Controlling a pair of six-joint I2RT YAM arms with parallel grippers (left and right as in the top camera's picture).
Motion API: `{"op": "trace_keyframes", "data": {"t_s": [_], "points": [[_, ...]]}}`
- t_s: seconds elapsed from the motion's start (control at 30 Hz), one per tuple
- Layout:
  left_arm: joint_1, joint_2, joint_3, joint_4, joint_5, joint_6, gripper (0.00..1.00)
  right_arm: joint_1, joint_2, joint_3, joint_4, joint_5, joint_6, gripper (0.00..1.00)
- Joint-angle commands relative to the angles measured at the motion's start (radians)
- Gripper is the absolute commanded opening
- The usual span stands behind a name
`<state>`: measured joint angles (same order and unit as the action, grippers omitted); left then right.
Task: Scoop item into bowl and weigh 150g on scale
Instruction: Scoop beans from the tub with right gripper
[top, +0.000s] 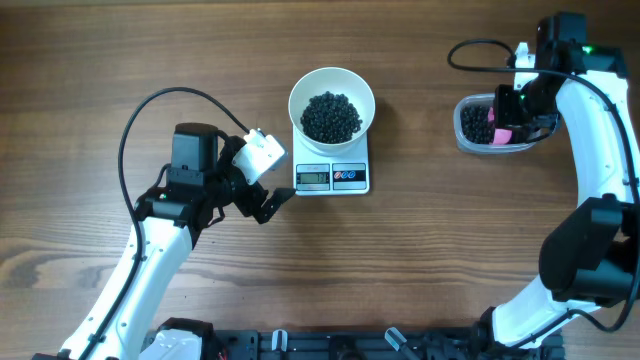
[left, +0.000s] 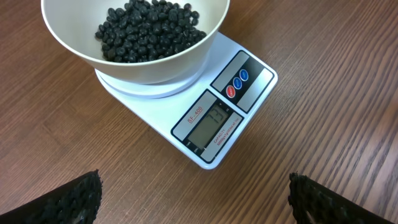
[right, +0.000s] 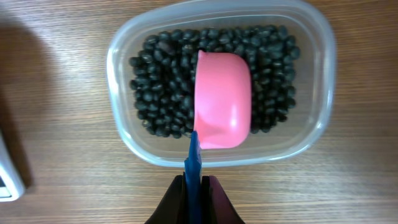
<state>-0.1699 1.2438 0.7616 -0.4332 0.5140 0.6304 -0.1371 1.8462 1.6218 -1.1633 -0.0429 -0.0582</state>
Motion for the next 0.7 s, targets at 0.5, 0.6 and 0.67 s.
{"op": "trace_keyframes", "data": {"t_s": [0.5, 0.6, 0.67], "points": [[0.004, 0.003, -0.006, -0.001, 0.001, -0.006, 1.0, -0.132, 0.022, -0.006, -0.022, -0.362, -0.124, 0.04], [0.004, 0.003, -0.006, -0.001, 0.001, -0.006, 1.0, -0.178, 0.022, -0.006, -0.029, -0.387, -0.127, 0.04], [0.004, 0.003, -0.006, -0.001, 0.001, -0.006, 1.0, -0.213, 0.022, -0.006, -0.033, -0.421, -0.142, 0.04]]}}
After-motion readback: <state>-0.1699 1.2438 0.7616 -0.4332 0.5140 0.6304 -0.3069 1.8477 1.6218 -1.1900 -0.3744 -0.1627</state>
